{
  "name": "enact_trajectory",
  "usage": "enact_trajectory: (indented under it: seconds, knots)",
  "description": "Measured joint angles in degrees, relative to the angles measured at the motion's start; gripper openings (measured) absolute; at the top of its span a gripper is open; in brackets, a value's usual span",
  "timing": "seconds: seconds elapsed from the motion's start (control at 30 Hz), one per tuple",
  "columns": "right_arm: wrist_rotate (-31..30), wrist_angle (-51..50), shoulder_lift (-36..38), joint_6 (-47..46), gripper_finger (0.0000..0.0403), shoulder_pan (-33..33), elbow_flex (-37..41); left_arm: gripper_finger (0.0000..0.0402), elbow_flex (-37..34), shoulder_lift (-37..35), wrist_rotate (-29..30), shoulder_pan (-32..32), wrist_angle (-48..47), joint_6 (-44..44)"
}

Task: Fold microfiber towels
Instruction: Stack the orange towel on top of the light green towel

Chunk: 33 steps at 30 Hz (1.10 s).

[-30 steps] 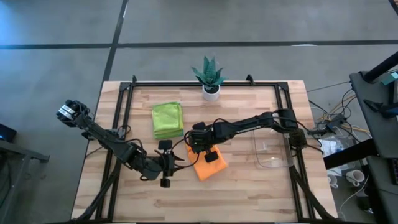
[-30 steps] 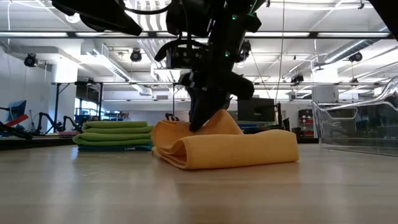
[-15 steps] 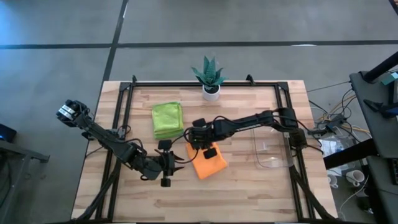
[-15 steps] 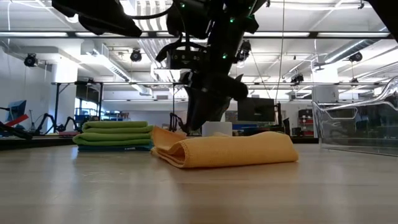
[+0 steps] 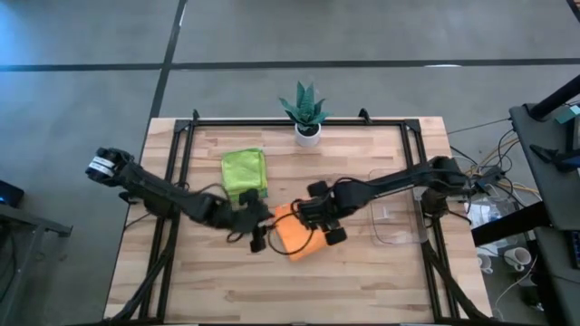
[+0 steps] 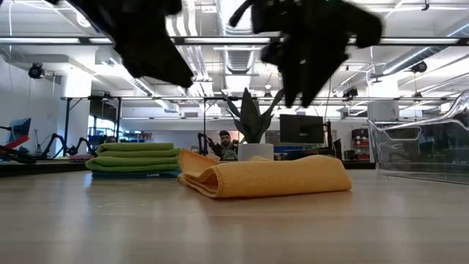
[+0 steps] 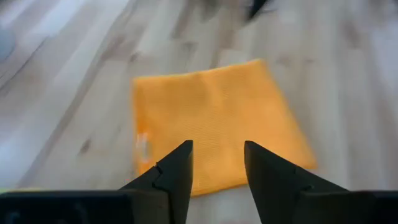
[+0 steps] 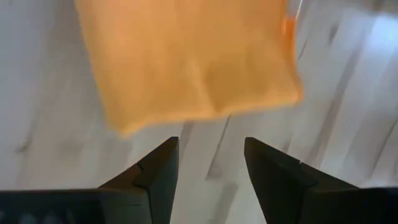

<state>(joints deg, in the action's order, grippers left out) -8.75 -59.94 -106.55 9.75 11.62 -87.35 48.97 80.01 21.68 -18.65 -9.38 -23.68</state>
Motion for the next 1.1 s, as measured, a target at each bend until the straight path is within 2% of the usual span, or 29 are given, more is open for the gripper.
enact_trajectory:
  seconds: [0.17, 0.3, 0.43, 0.57, 0.77, 0.9, 1.0, 1.1]
  knots:
    - [-0.33, -0.38, 7.55, -9.59, 0.0180, 2.30, 6.91, 0.0168, 0.40, 2.36, -8.48, 7.32, -0.90, -0.26]
    - [0.17, 2.62, 13.15, -16.82, 0.0180, 3.70, 12.96, 0.0207, 3.42, 6.57, -9.04, 10.13, -1.43, -2.73]
    - [1.19, 2.69, 17.99, -22.69, 0.0180, 4.96, 17.53, 0.0225, 8.20, 10.74, -10.77, 12.73, -5.57, -5.95]
    - [1.22, 3.17, 21.13, -23.85, 0.0180, 5.47, 20.03, 0.0228, 12.17, 13.85, -12.21, 14.34, -8.33, -4.95]
    - [2.69, 3.32, 23.19, -27.37, 0.0180, 5.35, 21.90, 0.0228, 15.12, 14.43, -15.97, 16.47, -9.82, -2.15]
    - [2.75, 3.50, 23.32, -26.37, 0.0180, 5.17, 22.14, 0.0230, 19.68, 14.40, -21.87, 19.83, -19.75, 3.75]
    - [2.69, 3.69, 23.30, -26.33, 0.0180, 4.92, 22.22, 0.0243, 24.88, 14.23, -22.77, 22.92, -28.01, 5.02]
    - [2.77, 5.16, 23.44, -26.77, 0.0180, 5.34, 23.30, 0.0269, 25.71, 14.96, -25.44, 24.16, -29.11, 6.42]
